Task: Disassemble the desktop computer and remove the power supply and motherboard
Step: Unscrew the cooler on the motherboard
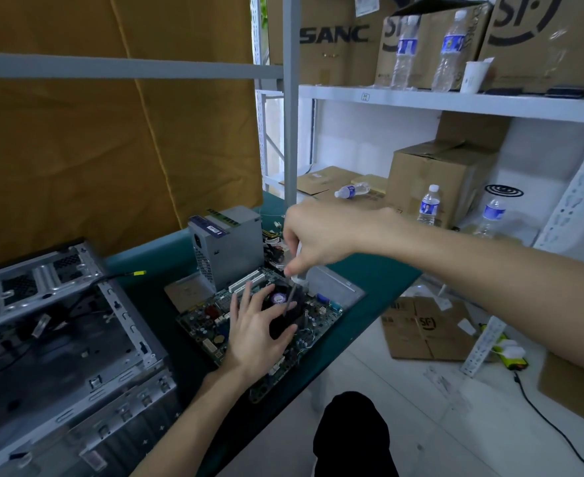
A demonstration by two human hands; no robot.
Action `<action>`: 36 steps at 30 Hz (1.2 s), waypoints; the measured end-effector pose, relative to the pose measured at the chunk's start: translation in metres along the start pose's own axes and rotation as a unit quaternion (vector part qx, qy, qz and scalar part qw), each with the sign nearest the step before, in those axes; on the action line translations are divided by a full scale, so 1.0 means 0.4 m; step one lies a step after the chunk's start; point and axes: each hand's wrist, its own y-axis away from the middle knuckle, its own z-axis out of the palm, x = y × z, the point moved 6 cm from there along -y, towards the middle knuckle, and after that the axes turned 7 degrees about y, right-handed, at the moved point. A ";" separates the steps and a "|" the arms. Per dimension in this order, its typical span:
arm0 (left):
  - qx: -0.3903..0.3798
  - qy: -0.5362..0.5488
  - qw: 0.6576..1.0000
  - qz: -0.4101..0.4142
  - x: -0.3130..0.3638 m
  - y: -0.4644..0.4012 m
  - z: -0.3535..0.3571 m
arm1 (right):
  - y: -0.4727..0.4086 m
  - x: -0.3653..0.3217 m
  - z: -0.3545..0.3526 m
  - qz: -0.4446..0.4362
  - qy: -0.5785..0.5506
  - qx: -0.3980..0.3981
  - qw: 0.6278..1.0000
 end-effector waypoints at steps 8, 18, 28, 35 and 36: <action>-0.057 0.072 0.995 0.050 0.068 -0.089 0.013 | 0.065 0.169 0.043 0.116 -0.029 -0.005 0.993; -0.013 0.071 0.993 0.090 0.064 -0.101 0.029 | 0.033 0.135 0.062 0.074 0.006 0.031 0.997; -0.010 0.089 0.991 0.097 0.063 -0.096 0.017 | 0.014 0.098 0.058 0.071 0.029 0.022 0.997; -0.033 0.085 0.992 0.087 0.055 -0.100 0.021 | -0.021 0.072 0.065 0.131 -0.069 -0.155 0.977; -0.035 0.083 0.992 0.089 0.054 -0.099 0.022 | -0.028 0.071 0.064 0.149 -0.097 -0.152 0.972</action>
